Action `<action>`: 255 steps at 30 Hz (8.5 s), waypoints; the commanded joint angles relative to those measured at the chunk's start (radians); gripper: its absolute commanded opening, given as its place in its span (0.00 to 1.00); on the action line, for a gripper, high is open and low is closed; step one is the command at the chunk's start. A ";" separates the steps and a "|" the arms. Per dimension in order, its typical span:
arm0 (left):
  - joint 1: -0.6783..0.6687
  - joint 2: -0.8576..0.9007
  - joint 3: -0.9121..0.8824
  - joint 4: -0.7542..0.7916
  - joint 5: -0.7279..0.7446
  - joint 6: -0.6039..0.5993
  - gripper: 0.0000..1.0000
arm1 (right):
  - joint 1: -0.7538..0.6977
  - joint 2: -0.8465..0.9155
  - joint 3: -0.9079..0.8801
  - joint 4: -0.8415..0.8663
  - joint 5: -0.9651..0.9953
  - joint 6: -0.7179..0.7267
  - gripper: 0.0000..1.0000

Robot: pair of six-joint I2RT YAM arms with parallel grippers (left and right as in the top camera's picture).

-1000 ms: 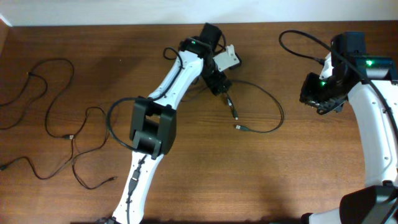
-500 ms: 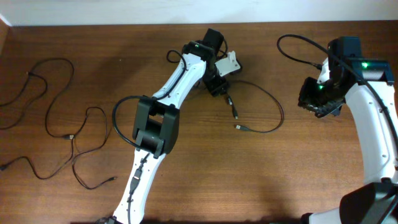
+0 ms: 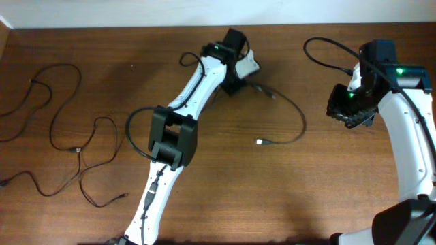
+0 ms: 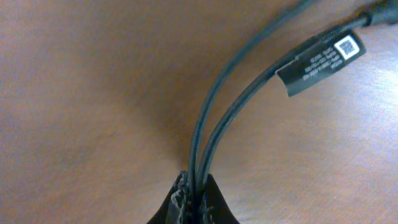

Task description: Untangle cables

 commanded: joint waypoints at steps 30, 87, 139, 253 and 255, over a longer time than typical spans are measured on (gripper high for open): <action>0.670 -0.253 0.483 -0.264 -0.229 -0.461 0.99 | -0.001 0.003 -0.010 -0.011 -0.011 -0.008 0.28; 0.681 -0.602 0.482 -0.554 -0.051 -0.469 0.99 | 0.032 -0.983 -0.485 0.381 0.042 -0.097 0.99; 0.681 -0.602 0.482 -0.554 -0.051 -0.469 0.99 | 0.061 -1.637 -1.546 1.205 0.016 -0.093 0.99; 0.451 -2.650 -2.472 1.009 -0.045 -0.288 0.99 | 0.061 -1.637 -1.546 1.205 0.016 -0.093 0.99; 0.451 -2.650 -2.472 1.009 -0.045 -0.288 0.99 | 0.061 -1.637 -1.546 1.205 0.016 -0.093 0.99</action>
